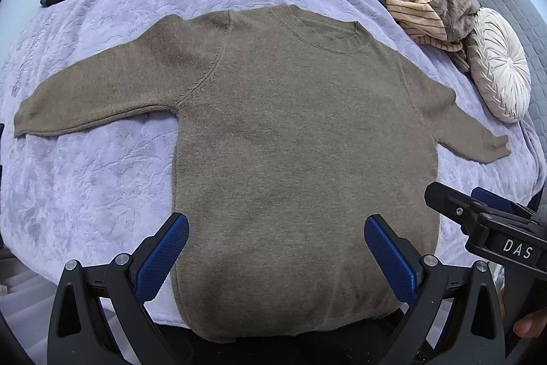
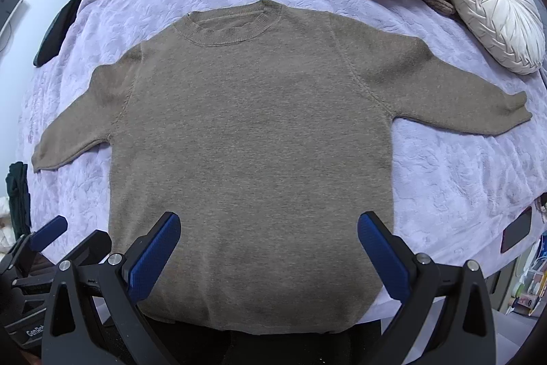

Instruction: Fold small clothes

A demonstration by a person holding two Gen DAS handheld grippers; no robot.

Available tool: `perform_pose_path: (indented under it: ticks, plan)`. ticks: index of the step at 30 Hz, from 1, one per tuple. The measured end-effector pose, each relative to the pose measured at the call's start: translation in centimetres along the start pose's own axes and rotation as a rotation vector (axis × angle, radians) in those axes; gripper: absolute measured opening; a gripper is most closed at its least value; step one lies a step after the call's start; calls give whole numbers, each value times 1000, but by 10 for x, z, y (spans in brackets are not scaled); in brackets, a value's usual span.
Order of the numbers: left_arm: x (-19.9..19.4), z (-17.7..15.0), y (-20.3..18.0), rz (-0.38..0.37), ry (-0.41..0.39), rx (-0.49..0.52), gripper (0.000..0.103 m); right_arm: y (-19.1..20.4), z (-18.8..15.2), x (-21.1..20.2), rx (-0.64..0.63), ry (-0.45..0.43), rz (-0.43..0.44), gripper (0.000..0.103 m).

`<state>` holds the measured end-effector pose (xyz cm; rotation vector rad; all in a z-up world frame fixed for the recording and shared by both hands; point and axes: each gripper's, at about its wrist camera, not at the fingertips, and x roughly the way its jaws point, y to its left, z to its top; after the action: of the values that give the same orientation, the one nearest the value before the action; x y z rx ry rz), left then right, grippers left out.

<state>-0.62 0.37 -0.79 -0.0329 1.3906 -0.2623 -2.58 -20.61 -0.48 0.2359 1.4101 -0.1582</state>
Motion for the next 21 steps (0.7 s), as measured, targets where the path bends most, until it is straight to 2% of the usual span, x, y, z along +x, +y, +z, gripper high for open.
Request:
perform_pose_path:
  ticks: [8,15,17,21]
  plan:
    - [5,8,22,-39,9,32,103,25,3,3,33,-2,-13,103]
    - [14,21,59,-102,-11,1,103,58,6,7,29,-2,-11,103]
    - [18,26,79,-119,-27,-36,103,68,9,9,27,2,-3,103]
    - [24,39,143,-165,-77,-184,103,96,15,14,-30,4,3,103]
